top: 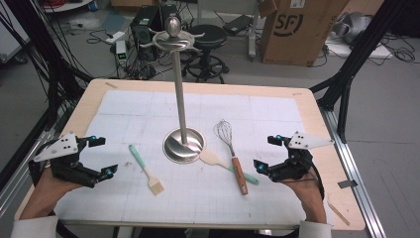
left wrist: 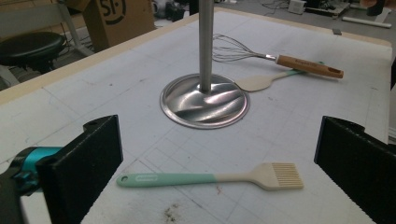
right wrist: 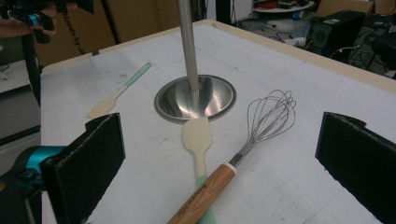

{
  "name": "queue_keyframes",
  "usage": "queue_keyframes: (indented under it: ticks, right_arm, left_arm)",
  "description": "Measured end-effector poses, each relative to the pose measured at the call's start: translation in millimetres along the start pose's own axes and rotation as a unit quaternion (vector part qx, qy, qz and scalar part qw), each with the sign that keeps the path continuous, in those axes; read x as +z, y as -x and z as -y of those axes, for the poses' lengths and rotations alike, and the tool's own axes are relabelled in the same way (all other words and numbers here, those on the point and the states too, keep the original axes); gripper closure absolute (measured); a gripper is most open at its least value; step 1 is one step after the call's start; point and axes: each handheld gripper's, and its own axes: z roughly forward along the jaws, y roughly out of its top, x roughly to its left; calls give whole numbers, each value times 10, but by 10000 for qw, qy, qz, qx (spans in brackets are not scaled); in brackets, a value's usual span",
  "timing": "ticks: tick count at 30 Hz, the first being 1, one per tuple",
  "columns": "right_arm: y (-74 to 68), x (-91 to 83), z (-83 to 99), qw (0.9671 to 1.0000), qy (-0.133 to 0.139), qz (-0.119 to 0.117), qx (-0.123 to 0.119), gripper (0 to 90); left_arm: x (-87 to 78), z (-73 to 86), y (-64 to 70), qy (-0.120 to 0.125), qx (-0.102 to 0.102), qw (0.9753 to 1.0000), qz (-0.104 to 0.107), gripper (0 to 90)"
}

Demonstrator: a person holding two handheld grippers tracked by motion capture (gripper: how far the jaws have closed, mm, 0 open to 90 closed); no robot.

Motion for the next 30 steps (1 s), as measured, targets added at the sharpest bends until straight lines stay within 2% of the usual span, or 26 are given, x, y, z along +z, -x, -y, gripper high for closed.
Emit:
queue_keyframes:
  ticks: [8, 13, 16, 17, 22, 26, 29, 30]
  right_arm:
    - [15, 1, -1, 10000, -22, -25, -23, 2]
    - [9, 4, -58, 9997, -101, -231, -64, 2]
    - [-9, 4, -115, 9987, -227, -408, -214, 2]
    - [-21, 5, -137, 9983, -301, -397, -292, 2]
    - [-75, 40, -245, 9946, -540, -671, -572, 46]
    - [-94, 123, -311, 9901, -920, -740, -760, 46]
    - [-84, 166, -330, 9883, -982, -866, -780, 47]
    - [-83, 205, -343, 9861, -1096, -965, -793, 47]
  left_arm:
    - [1, 23, -4, 4, -35, 10000, 11, 17]
    - [-14, 44, -13, 4, -24, 10000, -7, 16]
    - [-33, 64, -18, 41, -58, 10000, -7, 16]
    - [-48, 84, -25, 39, -63, 10000, 14, 17]
    - [-36, 114, -37, -4, -106, 9999, 20, 16]
    - [-4, 101, -10, -78, -47, 9999, 73, 16]
    - [6, 96, -4, -81, -38, 9999, 76, 17]
    - [10, 90, 0, -86, -39, 9999, 66, 17]
